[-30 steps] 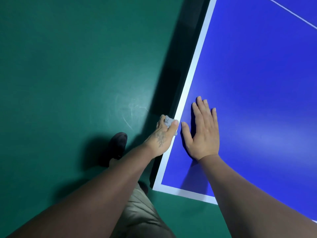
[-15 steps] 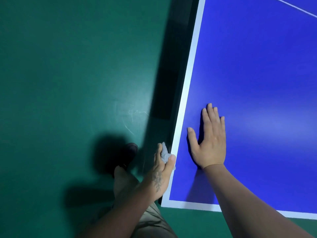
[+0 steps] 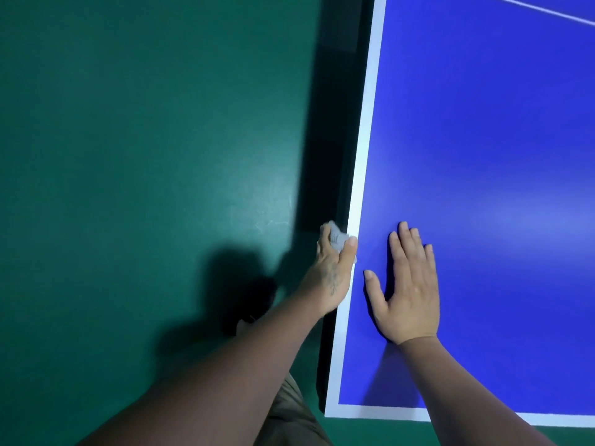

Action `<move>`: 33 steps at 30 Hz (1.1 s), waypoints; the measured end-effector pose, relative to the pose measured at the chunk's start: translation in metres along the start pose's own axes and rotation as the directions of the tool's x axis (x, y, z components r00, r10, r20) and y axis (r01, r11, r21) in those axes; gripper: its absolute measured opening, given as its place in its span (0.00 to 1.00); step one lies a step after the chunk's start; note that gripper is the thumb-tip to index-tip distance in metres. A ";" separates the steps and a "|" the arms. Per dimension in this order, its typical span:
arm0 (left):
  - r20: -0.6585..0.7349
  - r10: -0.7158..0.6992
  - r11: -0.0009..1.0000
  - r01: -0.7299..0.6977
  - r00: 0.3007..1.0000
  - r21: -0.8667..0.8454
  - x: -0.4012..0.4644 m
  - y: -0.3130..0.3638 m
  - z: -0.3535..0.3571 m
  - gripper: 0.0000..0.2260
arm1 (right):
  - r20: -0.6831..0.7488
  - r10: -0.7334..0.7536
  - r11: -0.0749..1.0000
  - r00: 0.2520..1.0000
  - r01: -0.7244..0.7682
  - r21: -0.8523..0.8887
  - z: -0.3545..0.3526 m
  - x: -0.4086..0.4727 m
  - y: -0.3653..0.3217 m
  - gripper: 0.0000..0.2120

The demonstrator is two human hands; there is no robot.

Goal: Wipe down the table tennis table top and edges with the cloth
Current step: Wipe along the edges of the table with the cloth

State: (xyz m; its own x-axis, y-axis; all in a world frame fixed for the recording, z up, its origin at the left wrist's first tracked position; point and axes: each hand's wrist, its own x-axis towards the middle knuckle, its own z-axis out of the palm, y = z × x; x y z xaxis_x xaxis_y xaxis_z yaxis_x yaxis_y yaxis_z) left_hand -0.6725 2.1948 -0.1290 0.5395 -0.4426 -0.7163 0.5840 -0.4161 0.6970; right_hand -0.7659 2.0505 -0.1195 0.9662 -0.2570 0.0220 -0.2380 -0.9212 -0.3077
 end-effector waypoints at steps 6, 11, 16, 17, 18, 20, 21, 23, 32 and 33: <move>0.044 -0.105 0.994 0.104 0.993 0.033 -0.058 -0.065 0.020 0.40 | 0.013 0.000 1.000 1.000 0.001 -0.025 0.001 0.000 -0.001 0.35; 0.018 -0.109 0.993 0.108 0.994 0.044 -0.053 -0.057 0.020 0.42 | 0.011 0.000 1.000 1.000 0.000 -0.023 0.000 0.000 -0.001 0.34; -0.081 -0.015 0.999 0.012 0.997 -0.032 0.025 0.015 0.002 0.47 | 0.023 0.008 1.000 1.000 -0.008 -0.009 -0.003 0.002 -0.001 0.34; -0.096 0.009 0.999 -0.012 0.995 -0.037 0.047 0.033 -0.006 0.47 | 0.027 0.012 1.000 1.000 -0.012 -0.005 -0.003 0.002 -0.002 0.33; -0.091 0.025 0.999 -0.027 0.996 -0.018 0.065 0.051 -0.015 0.47 | 0.031 0.015 1.000 0.999 -0.015 -0.003 -0.003 0.002 -0.002 0.33; -0.066 0.044 0.998 -0.040 0.997 0.054 0.088 0.070 -0.027 0.43 | 0.035 0.017 1.000 0.999 -0.017 0.004 -0.003 0.003 -0.002 0.33; -0.054 0.053 0.997 -0.050 0.997 0.059 0.091 0.073 -0.029 0.40 | 0.036 0.018 1.000 0.999 -0.018 0.008 -0.004 0.003 0.000 0.33; -0.039 0.086 0.996 -0.085 0.996 0.027 0.087 0.070 -0.030 0.42 | 0.043 0.025 1.000 0.999 -0.025 0.012 -0.005 0.004 0.000 0.33; 0.015 -0.063 0.988 0.065 0.998 -0.138 0.012 0.008 -0.002 0.35 | -0.200 0.119 0.990 0.973 -0.101 0.099 -0.007 0.157 -0.022 0.24; 0.006 -0.076 0.994 0.077 0.997 -0.083 0.013 0.013 -0.003 0.35 | -0.220 0.123 0.990 0.968 -0.105 0.096 -0.006 0.187 -0.022 0.23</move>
State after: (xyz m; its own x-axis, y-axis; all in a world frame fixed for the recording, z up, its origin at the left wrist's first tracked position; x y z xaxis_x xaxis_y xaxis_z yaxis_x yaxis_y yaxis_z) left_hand -0.6563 2.1864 -0.1293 0.4899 -0.4140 -0.7672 0.6719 -0.3815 0.6349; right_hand -0.5809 2.0211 -0.1034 0.8838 -0.4266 0.1921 -0.3271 -0.8571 -0.3981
